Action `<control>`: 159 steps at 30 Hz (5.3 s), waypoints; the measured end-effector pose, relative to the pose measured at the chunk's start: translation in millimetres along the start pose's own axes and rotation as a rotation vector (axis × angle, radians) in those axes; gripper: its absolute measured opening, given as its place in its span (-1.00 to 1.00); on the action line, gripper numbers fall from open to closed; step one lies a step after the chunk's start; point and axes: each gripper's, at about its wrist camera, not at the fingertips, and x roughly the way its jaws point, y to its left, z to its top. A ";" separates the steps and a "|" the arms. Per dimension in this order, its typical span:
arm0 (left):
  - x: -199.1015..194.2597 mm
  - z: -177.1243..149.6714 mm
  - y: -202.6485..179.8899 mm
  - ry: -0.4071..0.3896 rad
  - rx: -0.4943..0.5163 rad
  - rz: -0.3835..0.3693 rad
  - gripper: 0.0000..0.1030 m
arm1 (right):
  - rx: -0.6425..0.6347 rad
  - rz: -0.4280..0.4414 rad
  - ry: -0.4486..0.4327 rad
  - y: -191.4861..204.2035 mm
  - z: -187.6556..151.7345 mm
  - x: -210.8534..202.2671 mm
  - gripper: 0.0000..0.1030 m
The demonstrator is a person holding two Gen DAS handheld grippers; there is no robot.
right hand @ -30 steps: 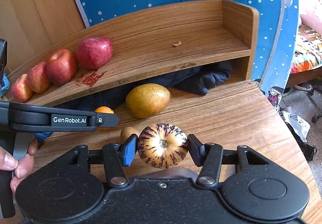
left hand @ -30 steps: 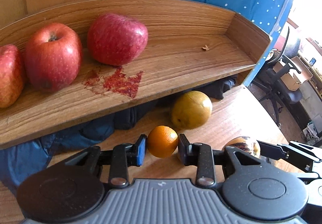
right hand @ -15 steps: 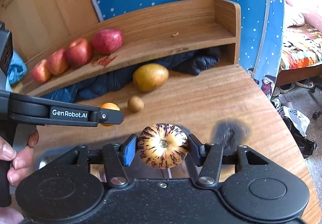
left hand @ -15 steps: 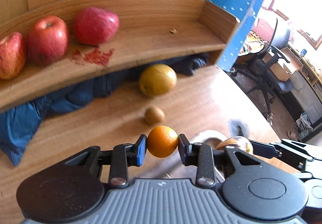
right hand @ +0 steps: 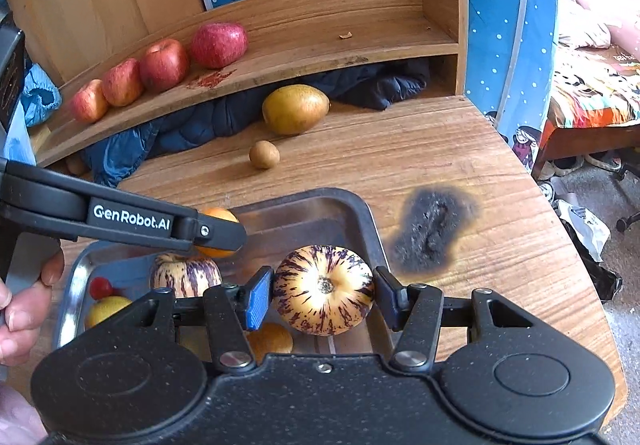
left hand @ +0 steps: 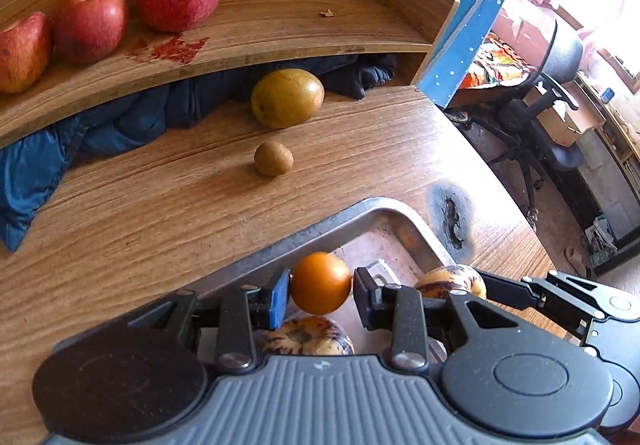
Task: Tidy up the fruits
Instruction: 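Carry the tangerine to the tray and open left while right releases the pepino there, then move both open tools back toward the yellow pear and small brown fruit, then grasp the yellow pear with right while left grasps the small brown fruit, then lower the brown fruit onto the tray with left while right releases the pear beside it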
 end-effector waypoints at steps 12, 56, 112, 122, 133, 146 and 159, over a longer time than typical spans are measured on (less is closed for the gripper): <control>-18.5 -12.0 -7.5 -0.052 -0.038 0.054 0.38 | -0.013 0.022 -0.047 -5.9 -7.6 -25.4 0.32; -90.5 -108.2 -22.7 -0.006 -0.093 0.277 0.97 | -0.096 0.104 -0.060 -16.4 -55.0 -81.1 0.98; 70.4 64.2 32.3 -0.069 0.221 0.000 0.63 | -0.189 0.186 0.183 5.1 169.7 164.5 0.60; 63.9 59.5 33.9 -0.068 0.215 -0.045 -0.34 | -0.206 0.178 0.176 3.9 167.4 163.3 0.40; 46.0 52.0 34.5 -0.079 0.176 0.004 -0.38 | -0.131 0.186 0.137 -17.2 154.4 133.0 0.39; -0.4 15.7 42.3 -0.126 -0.060 0.125 -0.39 | -0.185 0.292 0.090 -11.4 124.6 74.1 0.40; -18.4 -36.8 51.0 -0.102 -0.324 0.169 -0.38 | -0.338 0.345 0.139 7.7 70.2 53.1 0.40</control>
